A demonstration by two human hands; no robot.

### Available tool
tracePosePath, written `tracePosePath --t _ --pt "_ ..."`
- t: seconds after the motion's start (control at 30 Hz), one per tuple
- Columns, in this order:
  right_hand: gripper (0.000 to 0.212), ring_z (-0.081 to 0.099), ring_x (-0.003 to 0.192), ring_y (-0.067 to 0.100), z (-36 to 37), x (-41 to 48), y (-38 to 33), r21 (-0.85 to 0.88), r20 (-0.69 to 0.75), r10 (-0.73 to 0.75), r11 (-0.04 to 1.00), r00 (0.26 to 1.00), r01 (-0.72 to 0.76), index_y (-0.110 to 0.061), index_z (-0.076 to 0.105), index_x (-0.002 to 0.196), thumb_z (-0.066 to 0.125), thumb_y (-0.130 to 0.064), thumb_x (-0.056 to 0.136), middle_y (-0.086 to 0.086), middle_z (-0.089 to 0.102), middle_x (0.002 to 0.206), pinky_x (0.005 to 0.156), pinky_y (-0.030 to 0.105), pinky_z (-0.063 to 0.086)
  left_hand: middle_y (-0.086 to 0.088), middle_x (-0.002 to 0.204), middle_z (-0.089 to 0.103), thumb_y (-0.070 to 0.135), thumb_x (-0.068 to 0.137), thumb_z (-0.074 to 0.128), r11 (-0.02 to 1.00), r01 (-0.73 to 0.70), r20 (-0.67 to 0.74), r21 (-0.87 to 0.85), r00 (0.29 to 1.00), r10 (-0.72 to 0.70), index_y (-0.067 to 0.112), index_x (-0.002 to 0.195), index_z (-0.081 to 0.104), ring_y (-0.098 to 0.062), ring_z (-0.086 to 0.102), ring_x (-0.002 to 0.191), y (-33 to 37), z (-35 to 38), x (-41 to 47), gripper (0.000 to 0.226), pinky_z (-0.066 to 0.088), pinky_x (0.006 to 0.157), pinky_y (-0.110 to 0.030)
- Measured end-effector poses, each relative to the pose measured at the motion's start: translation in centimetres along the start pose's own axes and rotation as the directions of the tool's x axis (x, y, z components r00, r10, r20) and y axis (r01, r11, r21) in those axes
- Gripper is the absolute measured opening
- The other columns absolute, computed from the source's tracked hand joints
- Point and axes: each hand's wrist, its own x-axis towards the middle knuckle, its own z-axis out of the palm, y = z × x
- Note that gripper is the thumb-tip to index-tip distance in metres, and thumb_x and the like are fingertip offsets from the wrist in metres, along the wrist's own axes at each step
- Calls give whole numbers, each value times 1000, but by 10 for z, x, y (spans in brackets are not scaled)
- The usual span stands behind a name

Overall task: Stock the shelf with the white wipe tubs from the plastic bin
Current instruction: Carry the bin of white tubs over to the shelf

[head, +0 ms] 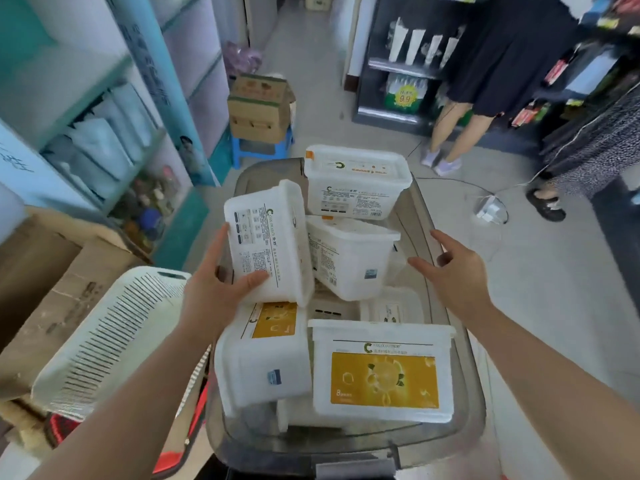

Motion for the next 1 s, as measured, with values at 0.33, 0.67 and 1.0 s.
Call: tracePosePath --t 0.33,0.67,1.0 --pt "63 37 55 14 38 249 -45 -27 38 -144 989 989 145 -22 51 136 75 -31 78 6 43 62 53 6 36 10 94 56 46 71 77 998 -11 -89 -60 996 6 54 142 21 -14 53 78 62 45 205 90 45 63 -27" --pt "62 39 58 10 92 470 -109 -5 91 -155 988 984 156 -23 51 135 74 -34 78 -1 44 64 56 10 34 7 87 50 47 69 77 997 73 -111 -26 991 -76 53 142 21 -21 56 78 130 55 419 93 49 65 -30" --pt "65 44 71 11 180 697 -178 46 205 -224 975 953 219 -21 51 136 76 -33 77 -6 49 80 73 19 35 19 85 44 38 72 78 981 170 -220 -91 957 -187 49 144 23 -11 49 77 170 72 622 91 41 59 -22"
